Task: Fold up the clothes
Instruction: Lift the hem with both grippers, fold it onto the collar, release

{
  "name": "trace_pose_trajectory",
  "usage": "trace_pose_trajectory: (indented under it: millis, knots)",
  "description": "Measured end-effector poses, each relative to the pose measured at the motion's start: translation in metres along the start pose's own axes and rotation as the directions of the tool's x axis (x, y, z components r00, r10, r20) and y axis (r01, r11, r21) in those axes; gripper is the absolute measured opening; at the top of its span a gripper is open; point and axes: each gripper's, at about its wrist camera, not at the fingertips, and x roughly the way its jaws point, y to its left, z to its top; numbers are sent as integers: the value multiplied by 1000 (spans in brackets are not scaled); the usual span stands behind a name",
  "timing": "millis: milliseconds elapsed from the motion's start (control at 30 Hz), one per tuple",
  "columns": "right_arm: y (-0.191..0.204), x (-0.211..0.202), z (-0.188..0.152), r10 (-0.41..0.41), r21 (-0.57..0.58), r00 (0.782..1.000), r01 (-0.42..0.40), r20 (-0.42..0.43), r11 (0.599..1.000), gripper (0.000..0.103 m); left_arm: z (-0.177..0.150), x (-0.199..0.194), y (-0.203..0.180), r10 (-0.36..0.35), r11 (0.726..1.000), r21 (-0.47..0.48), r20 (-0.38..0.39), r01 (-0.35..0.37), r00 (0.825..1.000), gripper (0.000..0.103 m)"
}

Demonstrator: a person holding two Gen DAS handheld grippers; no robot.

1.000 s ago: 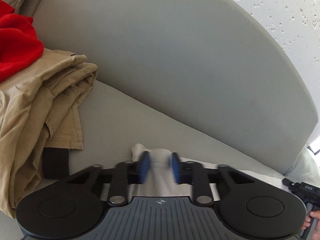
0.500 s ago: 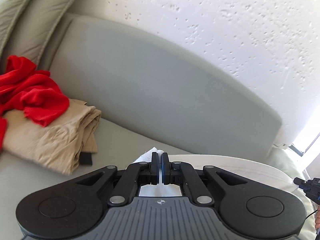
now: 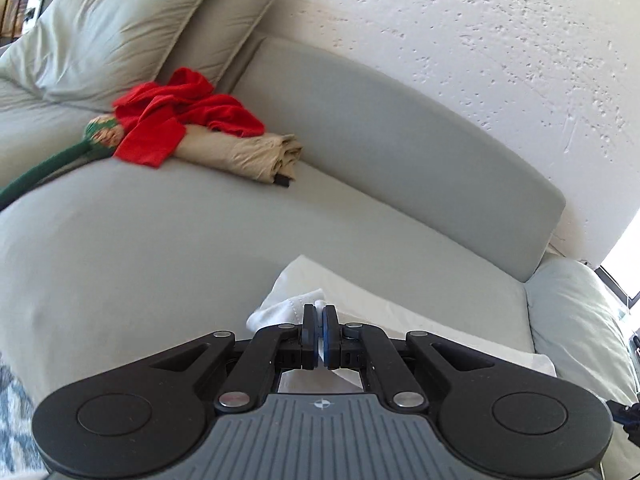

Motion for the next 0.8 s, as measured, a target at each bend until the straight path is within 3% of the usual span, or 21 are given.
trace_pose_trajectory:
  millis: [200, 400, 467, 567, 600, 667, 700, 733, 800]
  knots:
    - [-24, -30, -20, 16, 77, 999, -19, 36, 997, 3, -12, -38, 2, 21, 1000, 6, 45, -21, 999, 1]
    - [-16, -34, -41, -32, -39, 999, 32, 7, 999, 3, -36, -30, 7, 118, 993, 24, -56, -116, 992, 1]
    - [-16, -34, -50, -76, -68, 997, 76, -3, 995, 3, -41, -35, 10, 125, 992, 18, -49, -124, 991, 1]
    - [-17, -46, -59, -74, -74, 997, 75, 13, 994, 3, -44, -44, 11, 151, 987, 50, -21, -150, 988, 0]
    - [-17, -51, -61, -76, -83, 997, 77, 12, 994, 3, -45, -44, 11, 172, 984, 60, -44, -169, 984, 0]
    - [-15, -52, -67, -92, -118, 996, 89, -14, 989, 4, -47, -43, 12, 214, 976, 67, -120, -207, 969, 11]
    - [-16, -52, -68, -107, -121, 993, 100, -47, 988, 6, -48, -43, 13, 228, 973, 63, -163, -221, 960, 26]
    - [-19, -53, -69, -131, -93, 988, 123, -85, 988, 13, -51, -49, 12, 227, 974, 63, -171, -219, 959, 32]
    - [-26, -63, -72, -151, -3, 980, 152, -130, 988, 17, -58, -68, 6, 205, 978, 67, -138, -198, 969, 36]
